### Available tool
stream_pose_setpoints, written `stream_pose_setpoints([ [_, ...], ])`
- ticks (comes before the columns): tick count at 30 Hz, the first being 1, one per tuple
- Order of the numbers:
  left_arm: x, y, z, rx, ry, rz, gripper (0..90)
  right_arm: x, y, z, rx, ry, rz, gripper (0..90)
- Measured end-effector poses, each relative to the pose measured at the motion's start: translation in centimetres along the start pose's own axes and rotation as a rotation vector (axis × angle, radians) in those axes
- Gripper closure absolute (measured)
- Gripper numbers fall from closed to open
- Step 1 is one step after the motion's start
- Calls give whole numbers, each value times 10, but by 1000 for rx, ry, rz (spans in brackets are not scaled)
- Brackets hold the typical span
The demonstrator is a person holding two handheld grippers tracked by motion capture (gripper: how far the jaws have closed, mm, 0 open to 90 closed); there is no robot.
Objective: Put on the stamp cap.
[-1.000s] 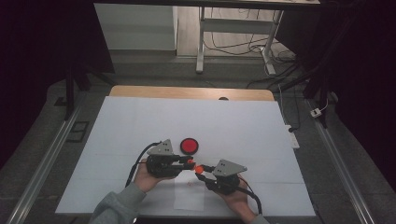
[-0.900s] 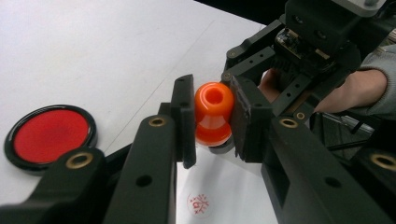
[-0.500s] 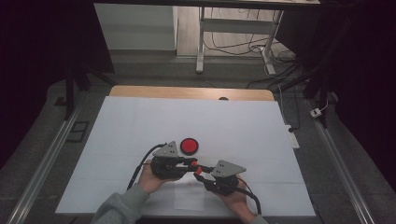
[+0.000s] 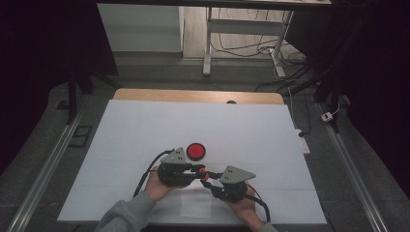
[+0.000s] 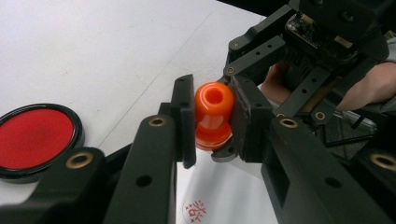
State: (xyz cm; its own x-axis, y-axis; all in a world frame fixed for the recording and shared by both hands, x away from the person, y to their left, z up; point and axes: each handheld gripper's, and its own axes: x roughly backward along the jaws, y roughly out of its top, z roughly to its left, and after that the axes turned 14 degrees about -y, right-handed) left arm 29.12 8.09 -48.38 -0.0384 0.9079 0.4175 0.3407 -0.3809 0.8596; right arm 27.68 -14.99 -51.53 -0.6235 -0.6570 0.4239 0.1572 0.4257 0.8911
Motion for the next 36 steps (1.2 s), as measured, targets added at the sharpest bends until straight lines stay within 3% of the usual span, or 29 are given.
stream_pose_setpoints([
  [36,-3,-3,-1,-2,8,-15,723,3,1,-1,-17,-9,-2,649],
])
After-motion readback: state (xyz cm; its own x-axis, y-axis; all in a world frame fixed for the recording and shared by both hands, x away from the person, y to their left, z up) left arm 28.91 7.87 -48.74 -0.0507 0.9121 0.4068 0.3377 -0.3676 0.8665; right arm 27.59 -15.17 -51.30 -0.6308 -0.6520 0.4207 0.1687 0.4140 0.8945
